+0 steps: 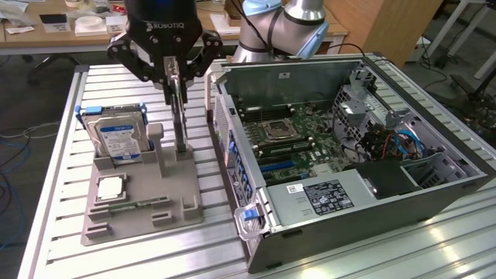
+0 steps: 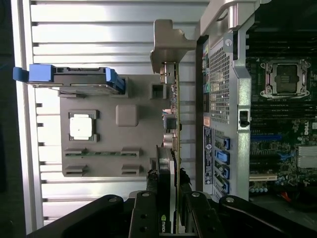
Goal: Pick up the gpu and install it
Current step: 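Pick up the gpu and move the gpu toward the slot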
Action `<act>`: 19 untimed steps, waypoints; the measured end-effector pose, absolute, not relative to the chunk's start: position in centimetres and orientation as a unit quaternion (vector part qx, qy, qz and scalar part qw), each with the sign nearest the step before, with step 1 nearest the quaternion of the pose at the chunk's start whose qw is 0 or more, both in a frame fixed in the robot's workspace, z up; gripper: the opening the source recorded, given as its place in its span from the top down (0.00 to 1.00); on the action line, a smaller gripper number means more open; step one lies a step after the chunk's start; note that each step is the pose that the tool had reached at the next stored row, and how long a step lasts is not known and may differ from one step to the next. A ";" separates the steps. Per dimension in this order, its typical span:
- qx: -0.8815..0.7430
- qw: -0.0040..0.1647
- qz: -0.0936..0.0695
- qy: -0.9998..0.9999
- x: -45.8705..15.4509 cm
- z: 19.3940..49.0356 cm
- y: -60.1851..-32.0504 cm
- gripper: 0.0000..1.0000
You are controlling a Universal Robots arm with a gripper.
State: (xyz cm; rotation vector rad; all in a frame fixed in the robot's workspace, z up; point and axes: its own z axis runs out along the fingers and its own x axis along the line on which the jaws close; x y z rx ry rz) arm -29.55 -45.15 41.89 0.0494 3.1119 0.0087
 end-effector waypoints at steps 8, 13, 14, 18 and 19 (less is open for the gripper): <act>0.016 0.015 0.003 1.000 -29.5 42.4 -45.1 0.73; 0.016 0.015 0.003 1.000 -29.5 42.4 -45.1 0.73; 0.016 0.015 0.003 1.000 -29.5 42.4 -45.1 0.73; 0.016 0.015 0.003 1.000 -29.5 42.4 -45.1 0.73; 0.016 0.015 0.003 1.000 -29.5 42.4 -45.1 0.73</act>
